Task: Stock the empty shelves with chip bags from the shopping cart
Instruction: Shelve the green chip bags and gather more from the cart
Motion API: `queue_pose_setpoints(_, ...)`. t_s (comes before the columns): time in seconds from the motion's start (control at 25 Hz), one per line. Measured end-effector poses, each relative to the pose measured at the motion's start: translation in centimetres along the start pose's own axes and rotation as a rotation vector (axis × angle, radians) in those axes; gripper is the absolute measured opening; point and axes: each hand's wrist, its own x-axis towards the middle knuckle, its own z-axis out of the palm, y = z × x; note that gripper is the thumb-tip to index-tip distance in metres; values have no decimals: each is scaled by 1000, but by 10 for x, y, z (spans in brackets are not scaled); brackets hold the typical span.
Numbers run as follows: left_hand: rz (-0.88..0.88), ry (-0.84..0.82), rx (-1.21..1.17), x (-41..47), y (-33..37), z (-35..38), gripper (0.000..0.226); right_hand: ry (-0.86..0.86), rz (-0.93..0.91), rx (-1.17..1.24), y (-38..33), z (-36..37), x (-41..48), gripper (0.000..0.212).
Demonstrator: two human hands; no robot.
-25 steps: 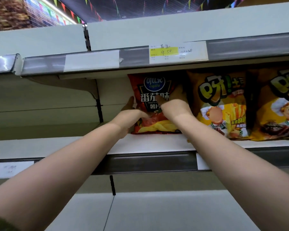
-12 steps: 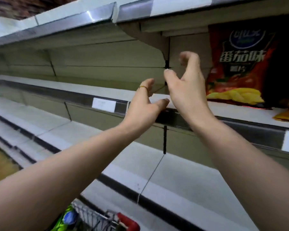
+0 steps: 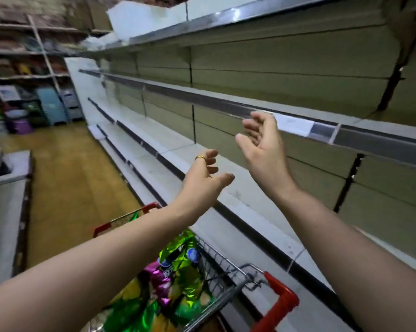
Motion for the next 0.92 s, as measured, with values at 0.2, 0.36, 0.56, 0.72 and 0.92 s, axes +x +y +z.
queue_pose_setpoints(0.2,-158,125,47,-17,-57,-73,50,-174,84,88,23,97,-27,41)
queue_pose_setpoints(0.36,-273,213,44,-28,-96,-109,47,-324,149,128,45,152,-48,41)
queue_pose_setpoints(0.56,-429,315,63,-32,-146,-129,40,-475,232,145,87,200,-61,42)
queue_pose_setpoints(0.72,-560,420,80,-26,-192,-130,43,-613,301,91,137,230,-69,44)
queue_pose_setpoints(0.92,-728,503,31,-16,-247,-120,39,-744,409,7,206,258,-73,47)
